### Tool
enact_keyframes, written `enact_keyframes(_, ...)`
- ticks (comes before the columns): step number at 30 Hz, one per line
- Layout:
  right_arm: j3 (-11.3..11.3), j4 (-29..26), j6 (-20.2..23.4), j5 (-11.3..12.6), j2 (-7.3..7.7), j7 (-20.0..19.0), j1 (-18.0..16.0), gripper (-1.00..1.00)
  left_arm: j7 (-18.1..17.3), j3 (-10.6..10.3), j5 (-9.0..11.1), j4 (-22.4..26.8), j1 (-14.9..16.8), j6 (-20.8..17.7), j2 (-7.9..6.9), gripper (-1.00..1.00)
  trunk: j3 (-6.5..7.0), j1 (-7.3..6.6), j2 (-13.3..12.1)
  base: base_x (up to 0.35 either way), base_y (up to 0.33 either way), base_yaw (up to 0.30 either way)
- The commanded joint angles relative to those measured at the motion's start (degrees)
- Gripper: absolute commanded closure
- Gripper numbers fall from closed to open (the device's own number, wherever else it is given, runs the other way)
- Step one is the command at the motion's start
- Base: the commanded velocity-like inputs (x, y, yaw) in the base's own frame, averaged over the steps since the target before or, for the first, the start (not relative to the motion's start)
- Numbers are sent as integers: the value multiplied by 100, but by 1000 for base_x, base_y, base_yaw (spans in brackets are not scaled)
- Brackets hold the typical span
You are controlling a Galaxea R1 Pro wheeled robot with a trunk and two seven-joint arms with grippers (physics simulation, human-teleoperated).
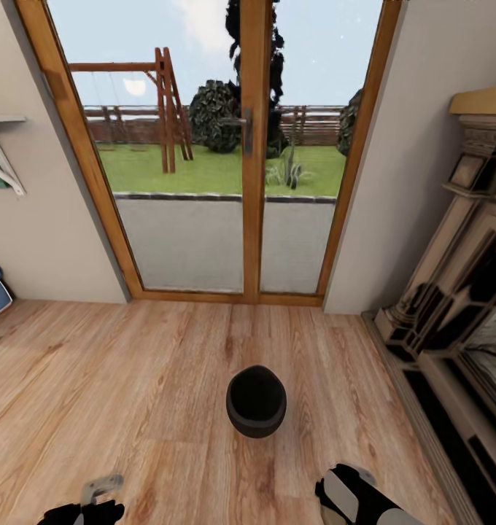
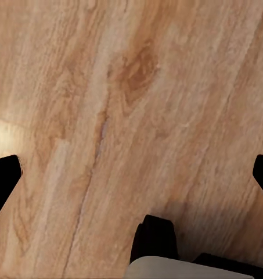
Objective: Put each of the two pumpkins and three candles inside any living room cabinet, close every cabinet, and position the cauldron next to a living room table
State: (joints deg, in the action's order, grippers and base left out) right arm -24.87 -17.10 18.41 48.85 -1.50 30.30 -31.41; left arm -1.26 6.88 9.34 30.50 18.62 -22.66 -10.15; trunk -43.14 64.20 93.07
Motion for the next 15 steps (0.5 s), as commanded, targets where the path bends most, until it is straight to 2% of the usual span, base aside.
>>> enact_keyframes(1, 0, 53, -84, 28, -3, -4, 6, 100, 9, -1, -2, -192, 1, 171, 2, -100, 19, -23, -42, 0, 0, 0)
enact_keyframes(2, 0, 98, -139, 25, -6, -5, 13, 100, 23, -2, -6, -467, 1, 384, -1, -100, 37, -45, -82, 0, 0, 0)
enact_keyframes(6, 0, 138, -187, 18, -7, -6, 24, 100, 36, -4, -10, -801, 1, 688, 13, -100, 109, -133, -242, 0, 0, 0)
enact_keyframes(15, 0, 154, -402, 11, -6, -6, 30, 100, 38, -15, -11, -874, 1, 763, 46, -100, 270, -330, -603, 0, 0, 0)
